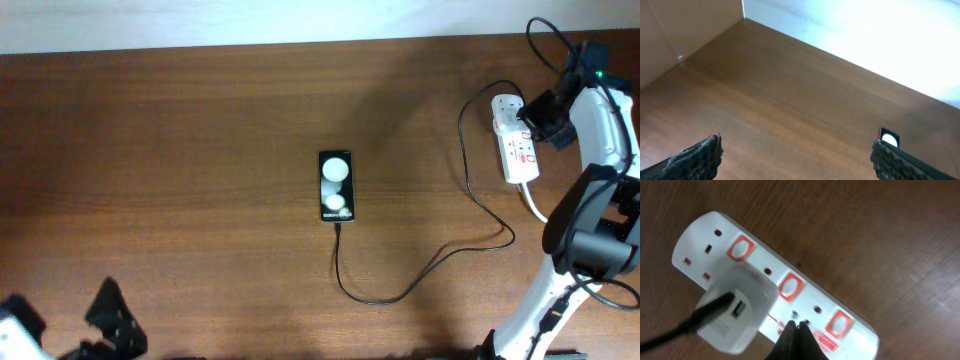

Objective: Plug charger to phone and switch on socket
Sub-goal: 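Press the red switch beside the charger on the power strip with the right gripper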

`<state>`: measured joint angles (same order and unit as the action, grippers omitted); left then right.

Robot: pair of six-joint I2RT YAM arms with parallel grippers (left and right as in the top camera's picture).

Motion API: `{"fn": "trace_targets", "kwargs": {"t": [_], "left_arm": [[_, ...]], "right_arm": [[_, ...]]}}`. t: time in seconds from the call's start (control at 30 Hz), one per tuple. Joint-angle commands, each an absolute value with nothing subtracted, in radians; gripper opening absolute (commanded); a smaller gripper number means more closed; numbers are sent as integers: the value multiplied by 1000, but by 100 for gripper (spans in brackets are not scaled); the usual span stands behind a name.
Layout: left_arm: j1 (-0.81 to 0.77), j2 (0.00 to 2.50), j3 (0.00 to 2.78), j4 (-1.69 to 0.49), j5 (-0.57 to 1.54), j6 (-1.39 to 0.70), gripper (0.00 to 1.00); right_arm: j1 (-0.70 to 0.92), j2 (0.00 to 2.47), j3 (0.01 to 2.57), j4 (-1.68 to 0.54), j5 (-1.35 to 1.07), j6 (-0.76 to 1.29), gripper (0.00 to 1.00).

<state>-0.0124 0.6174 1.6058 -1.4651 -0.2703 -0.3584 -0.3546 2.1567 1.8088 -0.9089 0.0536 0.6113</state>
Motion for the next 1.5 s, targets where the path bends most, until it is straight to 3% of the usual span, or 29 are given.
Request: {"fn": "trace_targets", "kwargs": {"t": [0.0, 0.07, 0.67, 0.9, 1.47], "left_arm": [[6, 535, 1607, -1565, -277, -350, 99], [6, 501, 1605, -1684, -278, -349, 99], [6, 442, 1605, -1687, -277, -350, 99], [21, 210, 1605, -1687, -277, -350, 99], [38, 207, 1605, -1687, -277, -350, 99]], "right_arm": [[-354, 2212, 1829, -868, 33, 599, 4], [-354, 2228, 1829, -850, 34, 599, 4], [-351, 2281, 1829, -823, 7, 598, 4], [-287, 2281, 1827, -822, 10, 599, 4], [-334, 2278, 1859, -804, 57, 583, 4]]}}
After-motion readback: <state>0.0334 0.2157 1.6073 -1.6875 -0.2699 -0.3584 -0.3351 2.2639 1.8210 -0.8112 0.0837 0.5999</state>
